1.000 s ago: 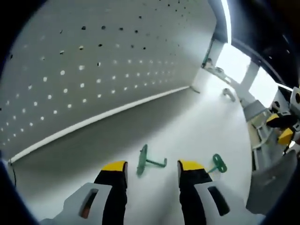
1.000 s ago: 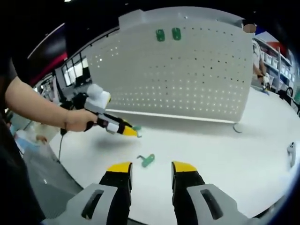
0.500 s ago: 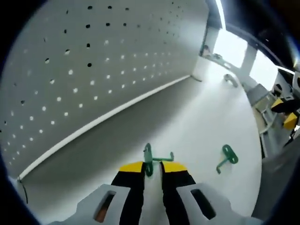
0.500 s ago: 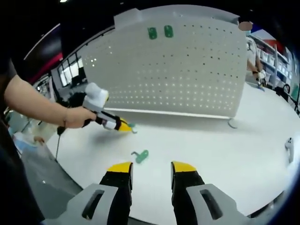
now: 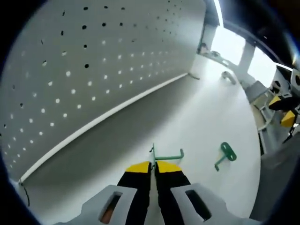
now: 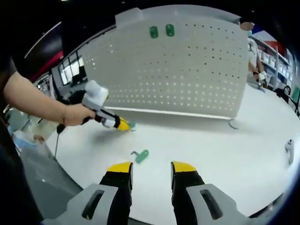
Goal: Insert the hook assembly into the mounting plate slot until the hook locks in place.
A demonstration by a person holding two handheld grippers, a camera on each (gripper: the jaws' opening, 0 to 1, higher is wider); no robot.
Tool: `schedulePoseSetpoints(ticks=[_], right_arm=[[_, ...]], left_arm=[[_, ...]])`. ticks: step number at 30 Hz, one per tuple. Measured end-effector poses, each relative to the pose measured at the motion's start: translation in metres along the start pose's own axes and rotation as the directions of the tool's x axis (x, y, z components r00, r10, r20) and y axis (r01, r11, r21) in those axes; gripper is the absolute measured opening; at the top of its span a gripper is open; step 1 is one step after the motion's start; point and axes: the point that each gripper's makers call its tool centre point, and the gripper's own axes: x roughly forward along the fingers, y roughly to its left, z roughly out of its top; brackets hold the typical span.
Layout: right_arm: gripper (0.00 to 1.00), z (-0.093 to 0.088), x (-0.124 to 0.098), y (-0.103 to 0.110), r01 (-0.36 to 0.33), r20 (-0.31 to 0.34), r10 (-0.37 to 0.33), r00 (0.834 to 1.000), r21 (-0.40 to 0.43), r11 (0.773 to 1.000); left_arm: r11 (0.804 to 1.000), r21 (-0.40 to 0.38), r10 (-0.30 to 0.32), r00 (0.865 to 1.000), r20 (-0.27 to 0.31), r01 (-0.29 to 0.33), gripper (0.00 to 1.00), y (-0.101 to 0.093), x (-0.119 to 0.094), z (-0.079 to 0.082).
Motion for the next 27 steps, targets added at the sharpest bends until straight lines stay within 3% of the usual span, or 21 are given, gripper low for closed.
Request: schedulePoseSetpoints(ticks=[11,21,27], right_arm=[[0.31,0.008,0.002,-0.001,0.004,0.017,-0.003,1.0,-0.008,1.0],[0.32,0.015,0.002,0.007,-0.011,0.037,0.012,0.999,-0.022,1.0],[0.32,0.021,0.003,0.014,-0.029,0.051,0.031,0.998,-0.034,0.999]], left_arm=[[0.998,0.028,-0.048,0.999,-0.022,0.049,0.02,-0.017,-0.021,-0.004],[0.999,0.012,-0.043,0.999,0.032,0.043,0.02,-0.031,-0.054,0.016],[0.998,-0.046,-0.035,0.998,0.051,0.037,0.02,-0.047,-0.073,0.021]])
